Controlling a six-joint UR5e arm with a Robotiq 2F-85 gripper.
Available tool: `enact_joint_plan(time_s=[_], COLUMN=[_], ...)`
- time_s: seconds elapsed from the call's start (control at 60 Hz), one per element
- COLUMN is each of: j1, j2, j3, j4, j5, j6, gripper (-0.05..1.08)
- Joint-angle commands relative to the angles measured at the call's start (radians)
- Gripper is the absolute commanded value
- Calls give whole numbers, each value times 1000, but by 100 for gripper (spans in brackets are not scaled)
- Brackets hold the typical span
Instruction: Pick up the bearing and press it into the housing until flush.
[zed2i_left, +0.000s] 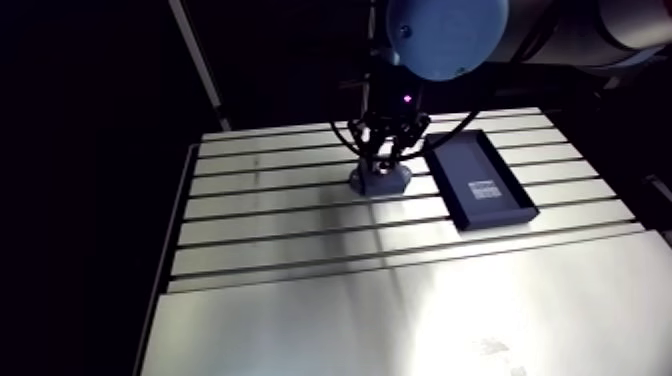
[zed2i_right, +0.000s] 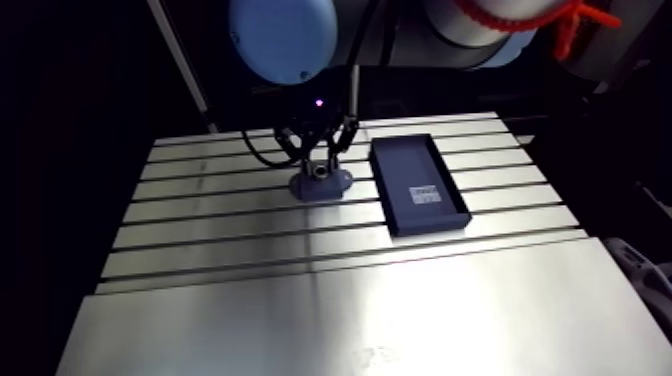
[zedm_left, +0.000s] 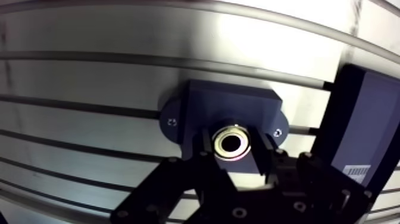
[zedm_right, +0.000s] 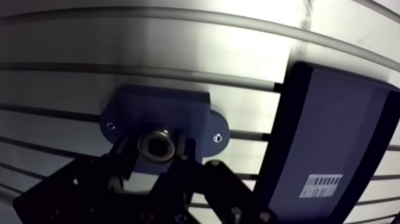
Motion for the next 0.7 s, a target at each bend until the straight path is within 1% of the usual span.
enact_joint_plan(time_s=[0.017, 0.433, 0.5, 0.517, 0.533, 0.55, 0.567, 0.583, 0.6, 0.7], j1=[2, 2, 2, 2, 2, 3, 3, 3, 3, 4], j2=[1, 1, 1, -1, -1, -1, -2, -2, -4, -7], j3=[0, 2, 2, 2, 2, 2, 2, 2, 0, -1], j4=[0, 1, 0, 0, 0, 0, 1, 1, 1, 0], j5=[0, 0, -3, -3, -3, -4, -5, -5, -7, -11], j6=[0, 0, 3, 2, 2, 2, 2, 2, 2, 0], gripper=[72, 72, 69, 59, 59, 39, 16, 16, 3, 1])
